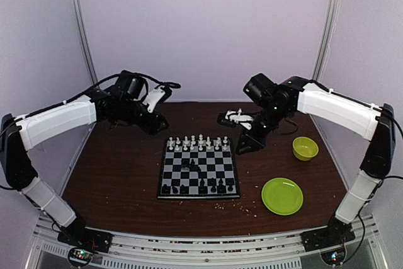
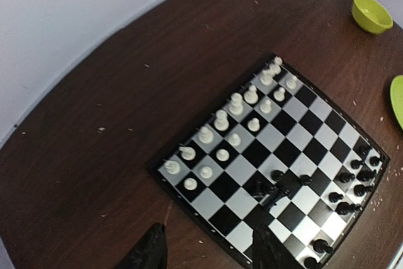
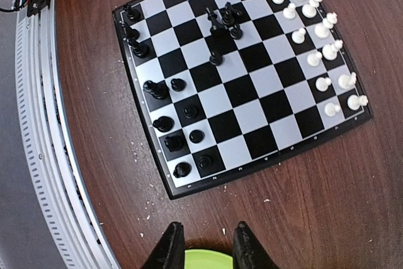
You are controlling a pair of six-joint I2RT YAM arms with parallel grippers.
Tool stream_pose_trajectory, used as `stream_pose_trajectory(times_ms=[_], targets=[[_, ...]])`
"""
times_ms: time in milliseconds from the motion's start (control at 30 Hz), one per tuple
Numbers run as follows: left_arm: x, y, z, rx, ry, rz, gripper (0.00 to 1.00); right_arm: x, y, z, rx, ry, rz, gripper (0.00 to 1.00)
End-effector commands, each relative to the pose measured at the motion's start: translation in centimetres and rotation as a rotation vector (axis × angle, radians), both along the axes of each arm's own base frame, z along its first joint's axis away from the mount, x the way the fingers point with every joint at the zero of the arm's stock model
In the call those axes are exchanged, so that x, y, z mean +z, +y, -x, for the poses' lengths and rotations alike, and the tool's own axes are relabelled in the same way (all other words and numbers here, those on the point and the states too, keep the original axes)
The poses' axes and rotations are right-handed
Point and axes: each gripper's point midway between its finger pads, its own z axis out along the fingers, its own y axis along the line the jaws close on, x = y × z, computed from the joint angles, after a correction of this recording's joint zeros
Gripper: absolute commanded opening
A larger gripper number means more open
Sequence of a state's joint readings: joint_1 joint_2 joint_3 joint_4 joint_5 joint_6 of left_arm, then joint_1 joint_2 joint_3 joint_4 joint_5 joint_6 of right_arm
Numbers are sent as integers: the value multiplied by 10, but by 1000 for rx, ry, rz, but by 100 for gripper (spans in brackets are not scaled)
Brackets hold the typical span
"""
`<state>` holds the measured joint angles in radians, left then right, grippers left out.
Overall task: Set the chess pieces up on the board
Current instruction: Pick up the pawn from the chessboard.
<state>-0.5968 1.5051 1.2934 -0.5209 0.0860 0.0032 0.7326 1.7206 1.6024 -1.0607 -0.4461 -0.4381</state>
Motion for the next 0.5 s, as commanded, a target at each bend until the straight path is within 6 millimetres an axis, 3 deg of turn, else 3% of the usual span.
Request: stream_pose_trajectory(times_ms=[0, 133, 233, 333, 467], targets=[[-43, -28, 25, -132, 150, -68, 45, -3, -14, -5, -43, -8, -129, 27], [-77, -38, 31, -149, 255, -104, 37, -3, -33, -16, -93, -22, -157, 27], [-95, -48, 43, -214, 287, -116, 37, -1, -36, -17, -98, -1, -197, 27], [-106, -62, 53, -297, 273, -111, 42, -7, -37, -18, -83, 2, -188, 27], [-106, -82, 44, -321, 257, -43, 41, -14, -38, -21, -91, 4, -166, 27]])
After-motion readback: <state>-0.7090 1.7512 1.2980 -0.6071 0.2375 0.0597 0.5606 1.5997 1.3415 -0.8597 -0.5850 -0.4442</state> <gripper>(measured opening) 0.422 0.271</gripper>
